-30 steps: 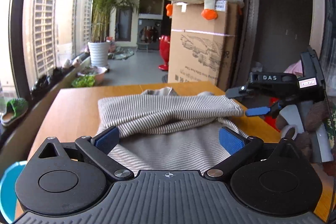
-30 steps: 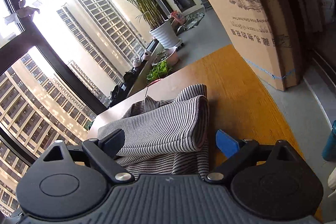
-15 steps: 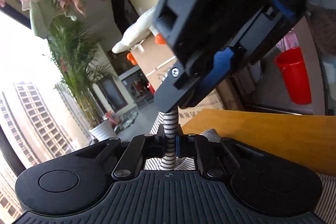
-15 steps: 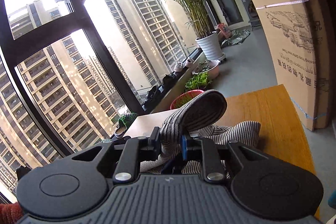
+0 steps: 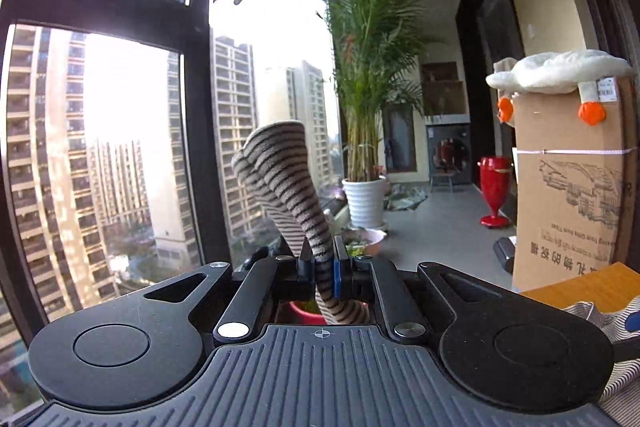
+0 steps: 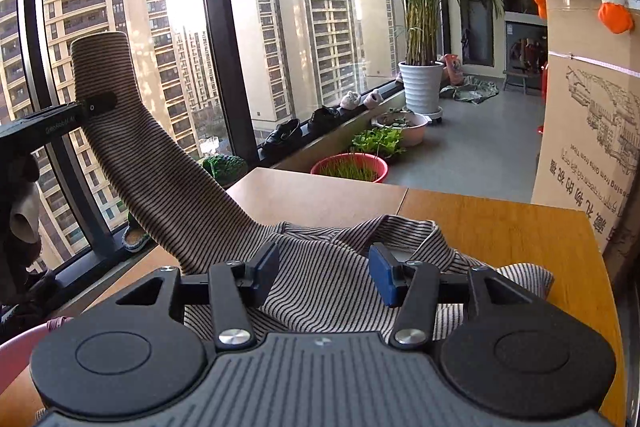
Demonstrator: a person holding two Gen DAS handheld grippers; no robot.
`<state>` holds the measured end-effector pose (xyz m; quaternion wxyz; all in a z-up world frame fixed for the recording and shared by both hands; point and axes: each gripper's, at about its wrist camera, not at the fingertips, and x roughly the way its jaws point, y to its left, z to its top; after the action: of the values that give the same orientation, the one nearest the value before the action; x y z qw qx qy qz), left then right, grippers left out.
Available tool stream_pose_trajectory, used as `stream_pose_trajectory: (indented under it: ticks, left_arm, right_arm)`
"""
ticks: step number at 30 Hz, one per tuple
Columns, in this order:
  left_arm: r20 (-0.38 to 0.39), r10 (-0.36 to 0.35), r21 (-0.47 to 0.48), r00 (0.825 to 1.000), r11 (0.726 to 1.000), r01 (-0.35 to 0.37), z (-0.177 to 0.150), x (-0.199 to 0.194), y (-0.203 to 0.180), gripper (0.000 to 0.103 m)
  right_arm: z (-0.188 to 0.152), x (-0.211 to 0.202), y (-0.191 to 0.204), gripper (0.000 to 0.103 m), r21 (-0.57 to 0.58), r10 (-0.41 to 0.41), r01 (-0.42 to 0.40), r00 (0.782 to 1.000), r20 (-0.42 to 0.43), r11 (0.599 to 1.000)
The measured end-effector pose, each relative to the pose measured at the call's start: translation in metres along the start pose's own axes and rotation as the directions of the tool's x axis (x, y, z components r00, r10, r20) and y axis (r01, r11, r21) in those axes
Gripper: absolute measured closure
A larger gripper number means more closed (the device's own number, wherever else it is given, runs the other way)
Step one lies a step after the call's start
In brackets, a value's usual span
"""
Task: Fold clothes
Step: 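Lift the shirt with both grippers and shake it out flat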
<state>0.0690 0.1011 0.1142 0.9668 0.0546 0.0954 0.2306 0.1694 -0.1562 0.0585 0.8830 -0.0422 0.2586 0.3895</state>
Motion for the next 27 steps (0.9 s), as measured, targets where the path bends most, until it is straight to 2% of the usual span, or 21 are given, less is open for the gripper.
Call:
stream_pose_trajectory:
  ticks: [3,5,7,8,9,10,11,13,15,16,17,18,20,21,23,24,25,27]
  left_arm:
    - [-0.011,-0.010,-0.013,1.000,1.000,0.010,-0.008,-0.002,0.005,0.094]
    - [-0.016,-0.026,-0.048,1.000,0.999,0.025,-0.024,-0.006,0.023,0.094]
    - [-0.025,-0.037,-0.060,0.999,0.998,0.035,-0.027,-0.005,0.022,0.094]
    - [-0.028,-0.041,-0.064,0.999,0.997,0.039,-0.028,-0.005,0.022,0.094]
    - [-0.027,-0.041,-0.065,0.999,0.997,0.040,-0.027,-0.006,0.022,0.094]
    - [-0.026,-0.040,-0.066,0.999,0.997,0.039,-0.025,-0.006,0.022,0.094]
    - [-0.024,-0.039,-0.066,0.999,0.997,0.038,-0.023,-0.007,0.023,0.094]
    - [-0.019,-0.037,-0.069,0.999,0.997,0.035,-0.020,-0.011,0.028,0.094]
    - [-0.012,-0.039,-0.082,0.999,0.996,0.038,-0.015,-0.016,0.034,0.094]
    - [-0.008,-0.042,-0.083,0.999,0.996,0.041,-0.013,-0.019,0.035,0.094]
    - [-0.003,-0.046,-0.085,0.999,0.995,0.045,-0.011,-0.021,0.035,0.094]
    - [0.004,-0.053,-0.084,0.999,0.995,0.053,-0.008,-0.024,0.033,0.094]
    - [0.009,-0.083,-0.073,0.996,0.994,0.084,-0.007,-0.030,0.023,0.094]
    - [0.006,-0.103,-0.063,0.995,0.993,0.104,-0.008,-0.033,0.017,0.094]
    - [-0.011,-0.152,-0.039,0.988,0.988,0.151,-0.013,-0.042,0.000,0.093]
    - [-0.025,-0.175,-0.028,0.984,0.984,0.175,-0.016,-0.047,-0.008,0.093]
    - [-0.047,-0.198,-0.020,0.979,0.980,0.197,-0.021,-0.051,-0.016,0.093]
    - [-0.103,-0.240,-0.015,0.965,0.971,0.240,-0.034,-0.057,-0.027,0.091]
  right_arm:
    - [-0.006,0.040,0.034,0.053,-0.032,0.032,-0.034,0.998,-0.058,0.999]
    - [-0.009,0.058,0.051,0.053,-0.091,0.036,-0.044,0.995,-0.090,0.995]
    - [-0.023,0.072,0.064,0.054,-0.146,0.037,-0.055,0.991,-0.126,0.988]
    - [-0.031,0.074,0.067,0.057,-0.166,0.034,-0.059,0.989,-0.147,0.984]
    - [-0.035,0.074,0.067,0.078,-0.175,0.032,-0.061,0.986,-0.166,0.983]
    - [-0.036,0.070,0.063,0.083,-0.173,0.029,-0.058,0.985,-0.169,0.983]
    - [-0.032,0.060,0.055,0.092,-0.155,0.025,-0.049,0.988,-0.154,0.987]
    - [-0.022,0.036,0.035,0.093,-0.128,0.004,-0.018,0.994,-0.107,0.992]
    - [0.006,-0.005,-0.007,0.094,-0.103,-0.096,0.096,0.995,0.009,0.990]
    - [0.021,-0.029,-0.029,0.094,-0.072,-0.158,0.164,0.984,0.077,0.984]
    - [0.032,-0.056,-0.047,0.094,-0.038,-0.225,0.233,0.963,0.148,0.972]
    - [0.040,-0.084,-0.059,0.094,-0.015,-0.286,0.296,0.934,0.214,0.955]
    - [0.053,-0.136,-0.079,0.094,0.035,-0.388,0.399,0.861,0.327,0.916]
    - [0.052,-0.155,-0.083,0.094,0.051,-0.403,0.414,0.843,0.355,0.909]
    - [0.040,-0.181,-0.085,0.094,0.077,-0.413,0.417,0.828,0.380,0.906]
    - [0.029,-0.189,-0.084,0.093,0.088,-0.418,0.417,0.827,0.375,0.904]
    - [0.017,-0.192,-0.084,0.093,0.098,-0.422,0.416,0.832,0.360,0.904]
    - [-0.010,-0.185,-0.084,0.093,0.119,-0.421,0.405,0.855,0.302,0.907]
